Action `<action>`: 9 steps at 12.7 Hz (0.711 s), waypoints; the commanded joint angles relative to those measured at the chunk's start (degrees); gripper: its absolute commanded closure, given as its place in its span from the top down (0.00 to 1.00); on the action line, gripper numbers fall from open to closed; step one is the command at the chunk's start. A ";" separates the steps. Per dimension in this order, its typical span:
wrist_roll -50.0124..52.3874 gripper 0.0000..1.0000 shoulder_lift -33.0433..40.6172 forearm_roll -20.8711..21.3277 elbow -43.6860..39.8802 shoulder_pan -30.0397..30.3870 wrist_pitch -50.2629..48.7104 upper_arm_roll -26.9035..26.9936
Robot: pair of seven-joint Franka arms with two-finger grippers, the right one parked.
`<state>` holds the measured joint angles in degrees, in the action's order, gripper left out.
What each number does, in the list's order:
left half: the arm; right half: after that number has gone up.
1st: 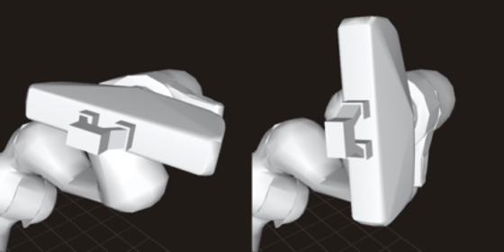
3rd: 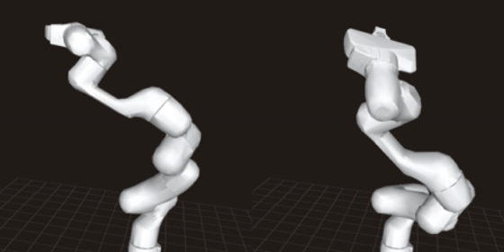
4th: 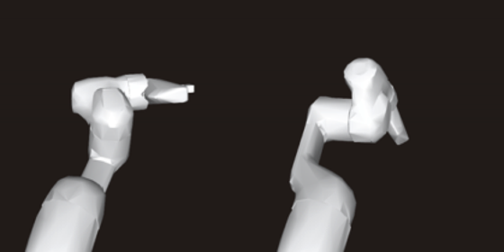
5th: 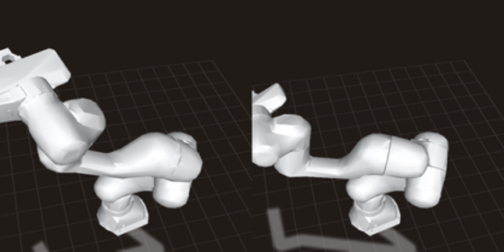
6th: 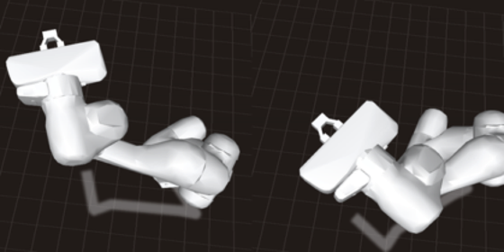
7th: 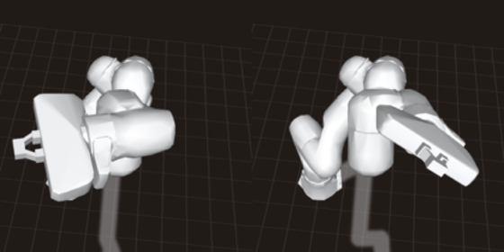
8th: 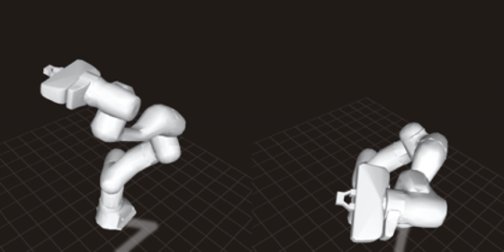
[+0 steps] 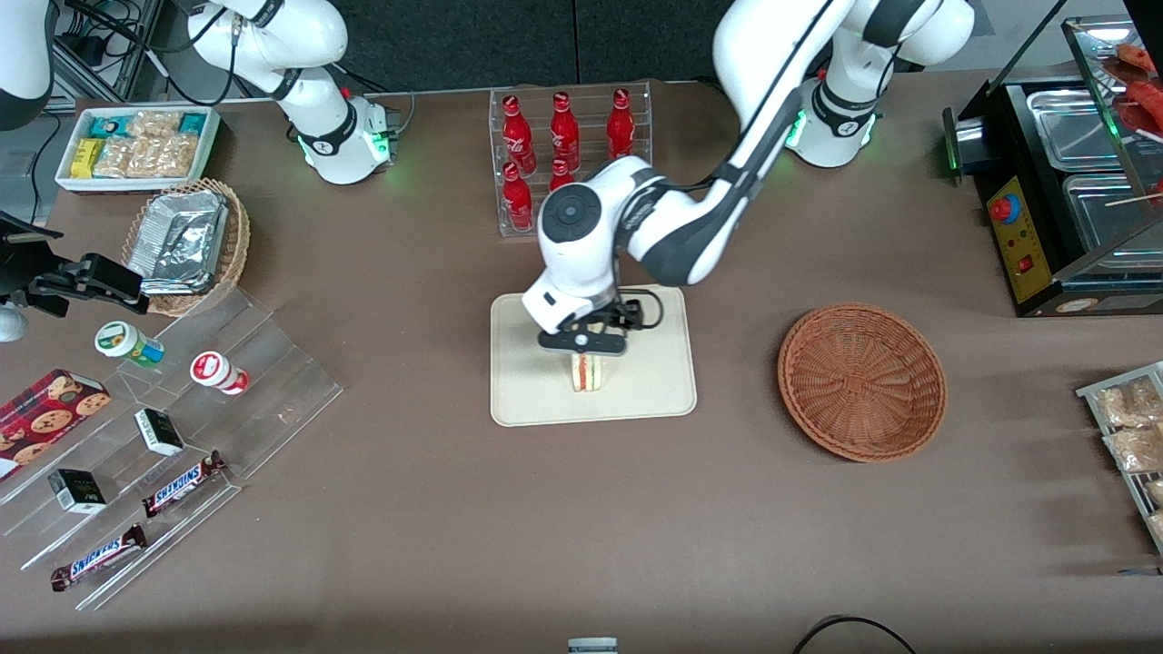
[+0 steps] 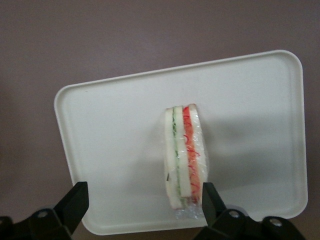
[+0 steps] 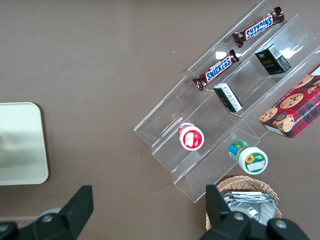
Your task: Place sandwich from basket to tray
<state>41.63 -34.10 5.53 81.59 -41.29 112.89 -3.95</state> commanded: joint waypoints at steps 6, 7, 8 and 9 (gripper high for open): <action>-16.38 1.00 12.65 -3.86 9.72 15.17 -1.61 -0.36; -18.84 1.00 13.70 -3.86 10.60 17.54 -1.70 -0.36; -21.30 1.00 14.93 -3.86 11.65 19.30 -1.97 -0.36; -23.94 1.00 16.51 -3.86 13.58 21.32 -1.97 -0.36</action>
<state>21.91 -22.09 2.49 90.32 -23.06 111.39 -3.79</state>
